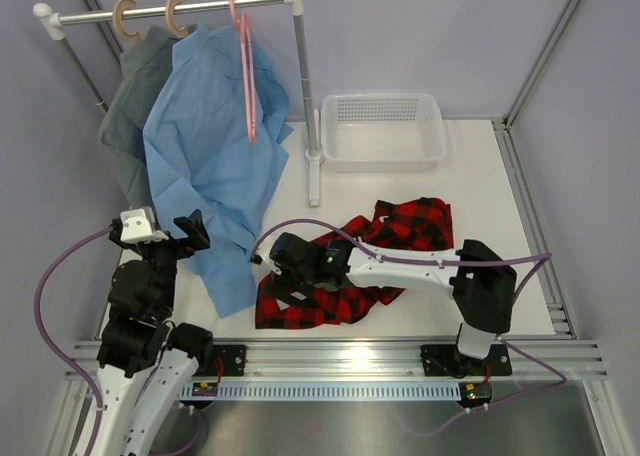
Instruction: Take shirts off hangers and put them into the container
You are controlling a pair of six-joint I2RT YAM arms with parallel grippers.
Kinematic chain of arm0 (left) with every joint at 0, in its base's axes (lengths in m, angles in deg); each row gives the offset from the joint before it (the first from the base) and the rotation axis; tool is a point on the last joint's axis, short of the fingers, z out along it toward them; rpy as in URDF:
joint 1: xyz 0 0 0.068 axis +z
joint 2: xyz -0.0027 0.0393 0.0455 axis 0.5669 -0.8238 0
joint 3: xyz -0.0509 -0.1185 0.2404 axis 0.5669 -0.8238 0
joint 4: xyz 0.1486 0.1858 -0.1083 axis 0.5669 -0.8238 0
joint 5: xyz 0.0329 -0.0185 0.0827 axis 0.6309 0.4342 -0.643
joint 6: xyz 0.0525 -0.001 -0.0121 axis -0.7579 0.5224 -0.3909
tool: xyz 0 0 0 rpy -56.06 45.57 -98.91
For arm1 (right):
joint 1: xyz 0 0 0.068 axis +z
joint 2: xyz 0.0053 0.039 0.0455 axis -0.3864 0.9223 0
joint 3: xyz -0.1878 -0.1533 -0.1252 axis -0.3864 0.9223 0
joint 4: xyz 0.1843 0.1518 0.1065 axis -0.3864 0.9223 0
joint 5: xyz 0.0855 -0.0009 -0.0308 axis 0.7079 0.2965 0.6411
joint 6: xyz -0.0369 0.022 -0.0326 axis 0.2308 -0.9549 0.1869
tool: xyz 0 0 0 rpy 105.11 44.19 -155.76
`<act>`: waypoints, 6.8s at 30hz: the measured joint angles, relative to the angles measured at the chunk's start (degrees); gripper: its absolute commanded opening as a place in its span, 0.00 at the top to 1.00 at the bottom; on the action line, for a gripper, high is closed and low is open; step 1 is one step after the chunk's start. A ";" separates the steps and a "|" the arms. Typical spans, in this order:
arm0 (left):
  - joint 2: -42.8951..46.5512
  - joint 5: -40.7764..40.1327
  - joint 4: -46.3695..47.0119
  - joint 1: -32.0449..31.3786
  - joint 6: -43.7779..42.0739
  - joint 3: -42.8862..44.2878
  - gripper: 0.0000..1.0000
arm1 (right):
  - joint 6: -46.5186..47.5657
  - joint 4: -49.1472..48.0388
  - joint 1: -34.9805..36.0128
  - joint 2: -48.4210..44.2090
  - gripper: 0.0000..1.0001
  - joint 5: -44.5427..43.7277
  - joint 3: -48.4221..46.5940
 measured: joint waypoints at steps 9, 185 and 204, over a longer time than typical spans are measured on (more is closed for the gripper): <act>0.00 -0.74 0.00 0.00 0.00 -0.07 0.02 | 4.00 -0.94 -0.02 6.01 0.99 -3.63 -4.57; -63.52 7.74 -7.74 13.81 -7.93 65.11 0.09 | -24.24 -0.76 -55.93 -73.88 0.01 23.58 21.68; -67.76 18.75 -10.10 18.78 -5.81 64.70 0.34 | -24.48 0.68 -55.93 -77.11 0.01 25.99 25.22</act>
